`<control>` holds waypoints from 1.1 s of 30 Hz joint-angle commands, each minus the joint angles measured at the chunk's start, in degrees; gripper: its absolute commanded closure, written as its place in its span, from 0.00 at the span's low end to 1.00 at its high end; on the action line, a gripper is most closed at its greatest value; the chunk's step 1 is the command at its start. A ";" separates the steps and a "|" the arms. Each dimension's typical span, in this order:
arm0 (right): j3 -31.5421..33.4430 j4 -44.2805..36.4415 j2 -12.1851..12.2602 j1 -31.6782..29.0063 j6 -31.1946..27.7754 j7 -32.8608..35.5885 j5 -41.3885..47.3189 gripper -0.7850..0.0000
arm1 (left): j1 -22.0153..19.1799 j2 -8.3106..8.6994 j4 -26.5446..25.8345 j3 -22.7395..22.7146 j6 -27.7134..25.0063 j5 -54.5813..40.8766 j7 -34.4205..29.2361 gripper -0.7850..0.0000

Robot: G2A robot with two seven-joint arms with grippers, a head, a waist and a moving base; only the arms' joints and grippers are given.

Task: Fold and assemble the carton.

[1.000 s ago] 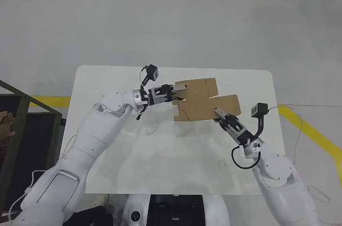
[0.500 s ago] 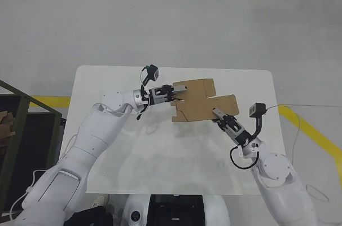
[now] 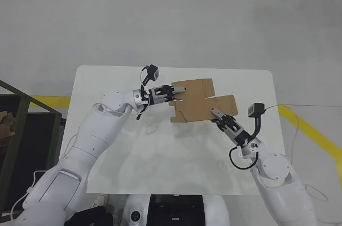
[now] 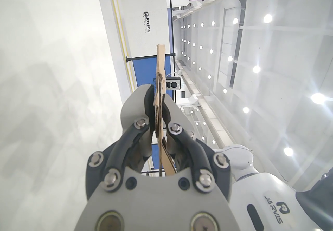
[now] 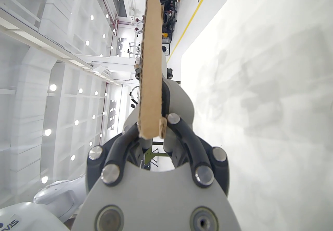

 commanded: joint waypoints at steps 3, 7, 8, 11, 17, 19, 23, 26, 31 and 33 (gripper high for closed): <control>-0.09 0.17 -0.03 0.24 0.43 0.17 -0.30 0.00 | 0.10 -0.05 0.02 -0.33 -0.05 0.03 -0.02 0.92; 0.34 1.11 -0.11 0.42 0.19 -0.57 0.73 0.00 | 0.01 0.01 0.29 -0.89 -0.13 0.31 -0.14 0.92; 0.60 1.55 -0.11 0.46 -0.09 -0.57 1.11 0.00 | -0.08 0.05 0.44 -1.13 -0.12 0.40 -0.21 0.92; 1.51 2.71 -0.07 0.67 -1.76 0.15 2.24 0.00 | -0.43 0.28 0.86 -2.03 -0.27 1.12 -0.37 0.94; 4.75 6.22 0.59 1.75 -9.53 8.67 3.74 0.00 | -0.97 0.96 1.04 -3.92 -0.86 3.17 -2.32 1.00; 5.82 8.21 0.92 2.59 -11.98 13.00 4.11 0.00 | -0.83 1.20 0.75 -4.46 -1.24 3.36 -3.88 1.00; 6.69 12.64 1.51 5.35 -15.38 21.75 4.68 0.00 | -0.19 1.63 0.15 -5.53 -1.08 2.55 -6.64 1.00; 6.24 16.29 1.81 7.93 -17.67 28.99 6.64 0.00 | 0.63 1.85 -0.83 -5.89 -0.84 2.27 -8.12 1.00; 3.99 20.62 1.79 11.73 -20.82 36.96 11.69 0.00 | 1.91 1.82 -2.68 -5.05 -0.02 2.38 -9.30 1.00; 3.12 21.60 1.74 12.78 -21.50 38.70 12.90 0.00 | 2.17 1.74 -3.05 -4.56 0.00 2.94 -8.91 1.00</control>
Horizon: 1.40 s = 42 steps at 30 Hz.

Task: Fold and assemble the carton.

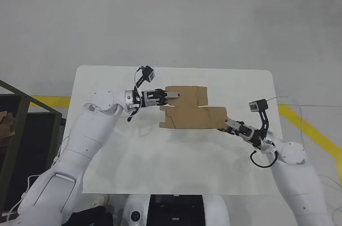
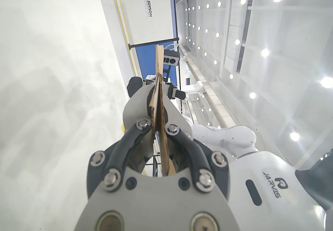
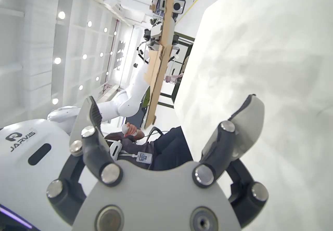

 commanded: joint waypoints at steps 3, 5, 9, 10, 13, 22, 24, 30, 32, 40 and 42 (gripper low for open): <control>-1.63 0.92 -0.10 1.28 -0.96 2.61 1.96 0.00 | 0.31 -0.26 -0.59 1.15 -0.06 0.80 0.76 1.00; -2.22 0.99 -0.09 1.54 -1.33 3.51 2.18 0.00 | 0.26 -0.42 -0.70 1.66 -0.02 0.84 0.85 1.00; -2.93 1.36 -0.05 1.91 -1.92 4.28 2.33 0.00 | -0.06 -0.67 -0.71 2.49 0.00 0.75 0.46 1.00; -3.16 1.38 -0.05 1.98 -2.00 4.42 2.49 0.00 | -0.15 -0.73 -0.71 2.70 -0.05 0.83 0.37 1.00; -4.00 1.19 -0.04 2.28 -2.14 5.28 2.58 0.00 | -0.36 -0.89 -0.52 3.18 -0.18 1.05 0.48 1.00; -5.23 2.26 0.16 3.32 -2.34 5.51 1.79 0.30 | -0.99 -1.22 0.27 4.17 -0.36 1.86 0.32 1.00; -5.16 2.89 0.26 3.65 -2.34 5.41 1.19 0.24 | -1.01 -1.20 0.42 4.16 -0.37 2.07 0.17 1.00; -4.68 3.74 0.64 4.44 -2.26 4.77 -0.81 0.25 | -0.96 -1.10 0.46 4.02 0.18 2.51 -0.34 1.00; -4.61 3.81 0.73 4.61 -2.23 4.58 -1.31 0.33 | -0.97 -1.08 0.41 3.98 0.28 2.55 -0.40 1.00; -5.41 4.23 1.01 5.49 -1.54 4.95 -2.78 0.80 | -1.06 -1.03 0.38 4.07 0.52 3.42 -0.72 1.00; -5.72 4.45 1.07 5.75 -1.47 5.41 -2.87 0.90 | -1.03 -1.03 0.55 4.07 0.59 3.39 -0.76 1.00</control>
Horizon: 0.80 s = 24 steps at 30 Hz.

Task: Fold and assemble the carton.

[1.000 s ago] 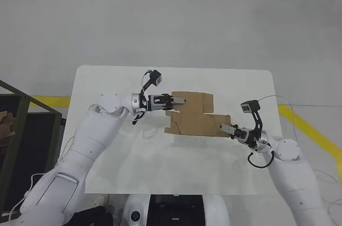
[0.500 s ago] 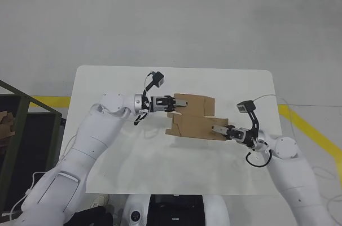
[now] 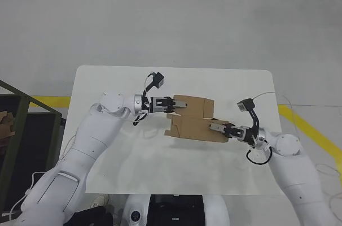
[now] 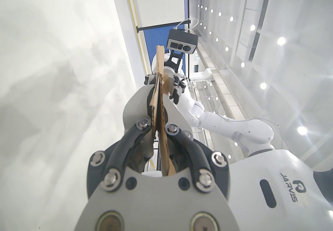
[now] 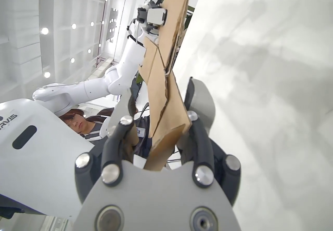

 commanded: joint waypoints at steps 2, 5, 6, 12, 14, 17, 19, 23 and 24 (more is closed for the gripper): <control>-0.40 0.30 0.06 0.31 0.07 0.51 0.30 1.00 | -0.01 0.00 0.35 0.02 0.12 -0.04 -0.20 1.00; -0.81 0.65 0.09 0.56 0.00 1.12 1.43 1.00 | -0.08 0.03 0.66 -0.02 0.07 0.26 -0.17 1.00; -1.02 0.73 0.09 0.64 0.10 1.28 1.99 1.00 | -0.13 0.05 0.75 -0.06 0.03 0.53 -0.08 1.00; -2.19 0.99 0.18 0.99 1.04 2.22 5.37 1.00 | -0.10 0.17 0.87 -0.27 -0.05 1.23 0.12 1.00; -2.49 1.53 0.27 1.17 1.46 2.64 5.71 1.00 | -0.10 0.21 0.74 -0.37 -0.12 1.34 0.07 1.00; -2.91 2.75 0.37 1.67 2.05 3.23 5.71 1.00 | -0.14 0.29 0.36 -0.67 -0.36 1.36 0.06 0.58; -3.19 3.54 0.38 2.14 2.60 3.25 5.55 1.00 | -0.05 0.38 -0.04 -1.06 -0.69 1.12 0.19 0.00; -3.26 4.18 0.48 2.74 3.88 2.86 5.01 1.00 | 0.50 0.66 -0.75 -2.32 -1.50 0.25 0.56 0.00; -3.24 4.18 0.53 2.87 4.34 2.92 4.93 1.00 | 0.77 0.78 -0.96 -2.66 -1.53 0.11 0.49 0.00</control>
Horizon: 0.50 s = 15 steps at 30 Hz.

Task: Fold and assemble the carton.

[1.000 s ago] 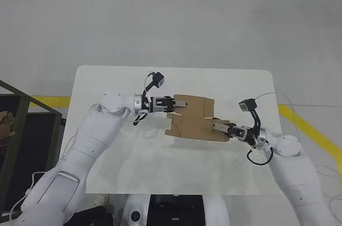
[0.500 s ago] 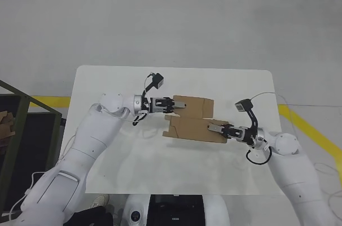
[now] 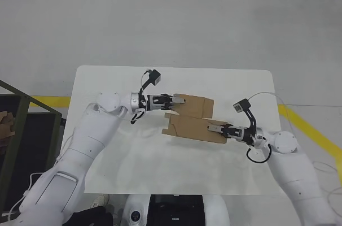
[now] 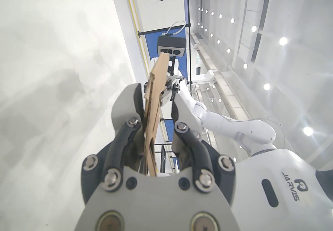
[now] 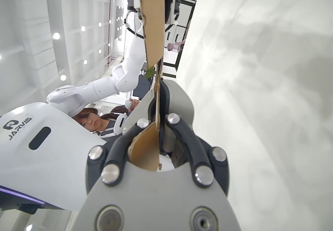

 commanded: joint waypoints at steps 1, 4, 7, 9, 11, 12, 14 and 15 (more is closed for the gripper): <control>0.03 -0.02 0.10 0.22 0.94 0.23 -0.19 1.00 | 0.49 0.24 -0.42 -0.74 -0.04 -0.21 -0.12 0.00; 0.18 -0.43 0.33 0.51 3.10 1.59 -0.06 1.00 | 1.56 0.77 -1.00 -2.32 -0.30 -0.26 -0.10 0.00; 0.76 -0.97 0.68 0.73 5.63 3.90 1.01 1.00 | 2.95 1.44 -1.81 -4.27 -0.37 -0.02 -0.24 0.00; 1.24 -1.67 0.92 0.74 7.05 5.61 1.89 1.00 | 3.96 1.92 -2.58 -5.63 -0.24 -0.03 -0.63 0.00; 1.85 -2.52 1.18 0.60 8.31 7.22 3.00 1.00 | 4.95 2.38 -3.67 -6.84 0.10 0.17 -1.13 0.00; 2.14 -3.06 1.29 0.48 8.86 7.97 3.63 1.00 | 5.45 2.59 -4.33 -7.40 0.29 0.21 -1.38 0.00; 2.79 -4.07 1.53 0.15 9.83 8.93 4.57 1.00 | 6.45 2.98 -5.84 -8.39 0.72 0.46 -1.67 0.00; 2.99 -4.41 1.60 0.01 10.14 9.13 4.72 1.00 | 6.97 3.14 -6.68 -8.82 0.94 0.34 -1.83 0.00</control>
